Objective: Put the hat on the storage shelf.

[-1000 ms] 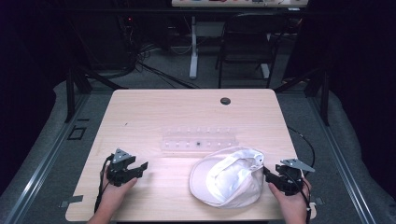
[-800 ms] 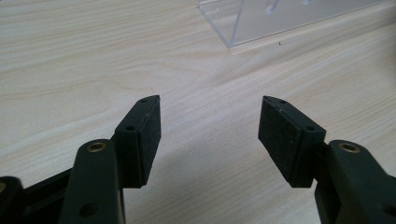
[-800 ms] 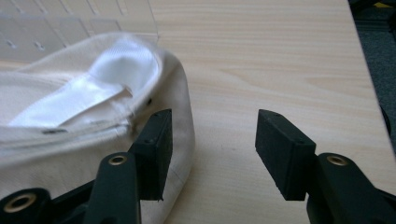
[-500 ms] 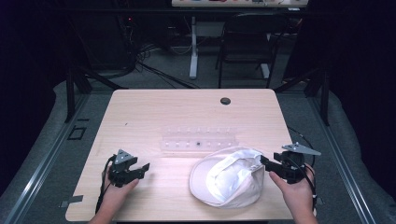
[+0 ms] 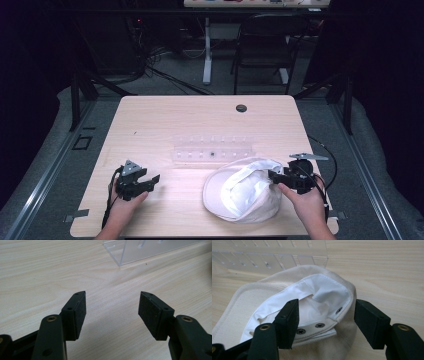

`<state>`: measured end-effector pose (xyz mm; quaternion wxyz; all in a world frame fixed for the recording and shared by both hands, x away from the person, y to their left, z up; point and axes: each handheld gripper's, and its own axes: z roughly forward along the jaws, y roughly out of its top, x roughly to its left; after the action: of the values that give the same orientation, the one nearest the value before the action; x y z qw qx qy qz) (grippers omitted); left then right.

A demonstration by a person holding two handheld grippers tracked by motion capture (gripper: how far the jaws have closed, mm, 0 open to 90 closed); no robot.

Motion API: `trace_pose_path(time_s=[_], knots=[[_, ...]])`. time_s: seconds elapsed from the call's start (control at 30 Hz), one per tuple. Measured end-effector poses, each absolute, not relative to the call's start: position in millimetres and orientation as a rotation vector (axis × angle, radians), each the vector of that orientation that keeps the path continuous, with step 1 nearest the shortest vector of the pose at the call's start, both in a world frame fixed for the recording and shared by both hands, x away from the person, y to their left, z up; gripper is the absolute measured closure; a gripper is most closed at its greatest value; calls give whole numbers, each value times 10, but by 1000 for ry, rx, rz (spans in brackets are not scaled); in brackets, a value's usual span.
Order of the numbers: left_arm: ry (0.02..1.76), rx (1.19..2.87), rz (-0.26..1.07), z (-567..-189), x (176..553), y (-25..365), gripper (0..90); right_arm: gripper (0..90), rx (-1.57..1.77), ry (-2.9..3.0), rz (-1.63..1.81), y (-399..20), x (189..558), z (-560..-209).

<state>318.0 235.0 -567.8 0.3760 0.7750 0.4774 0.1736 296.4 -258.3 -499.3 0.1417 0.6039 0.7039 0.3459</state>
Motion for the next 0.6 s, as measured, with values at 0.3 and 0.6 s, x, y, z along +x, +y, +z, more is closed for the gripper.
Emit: trace_pose_path(time_s=[0.3, 0.6], knots=[[1226, 1980, 439, -5685, 3186, 2345, 397, 402, 1818, 2041, 1028, -2539, 2936, -5089], [1229, 1983, 439, -5691, 3189, 2347, 397, 582, 1851, 2049, 1029, -2526, 2956, -5101]])
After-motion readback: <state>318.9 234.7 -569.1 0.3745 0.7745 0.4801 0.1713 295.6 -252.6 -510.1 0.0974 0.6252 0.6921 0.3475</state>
